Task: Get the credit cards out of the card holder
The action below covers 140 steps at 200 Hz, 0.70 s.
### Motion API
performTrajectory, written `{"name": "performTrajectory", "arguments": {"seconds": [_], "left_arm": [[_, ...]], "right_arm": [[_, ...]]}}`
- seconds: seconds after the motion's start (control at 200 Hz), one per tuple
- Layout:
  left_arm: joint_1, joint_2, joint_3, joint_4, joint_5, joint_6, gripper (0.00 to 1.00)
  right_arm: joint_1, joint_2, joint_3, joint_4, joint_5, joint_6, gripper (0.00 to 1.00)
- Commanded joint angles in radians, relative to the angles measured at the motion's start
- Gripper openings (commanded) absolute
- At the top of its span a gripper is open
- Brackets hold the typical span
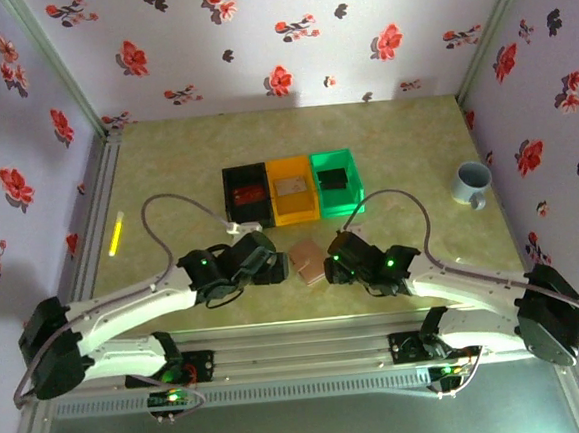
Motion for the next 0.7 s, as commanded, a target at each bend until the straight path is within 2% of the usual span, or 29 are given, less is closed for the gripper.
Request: {"name": "performTrajectory", "arguments": {"seconds": [0.0,0.34,0.695], "left_arm": [[-0.025,0.053,0.047,0.01,-0.018,-0.04,1.0],[-0.028,0.219,0.091,0.176,0.097,-0.139,1.0],[-0.028,0.31,0.135,0.208,0.106,-0.272,0.94]], "right_arm": [[0.009,0.02,-0.014,0.012,0.021,0.032,0.61],[0.009,-0.036,-0.058,0.085,-0.001,0.025,0.57],[0.009,-0.015,-0.068,0.113,-0.025,0.022,0.54]]}}
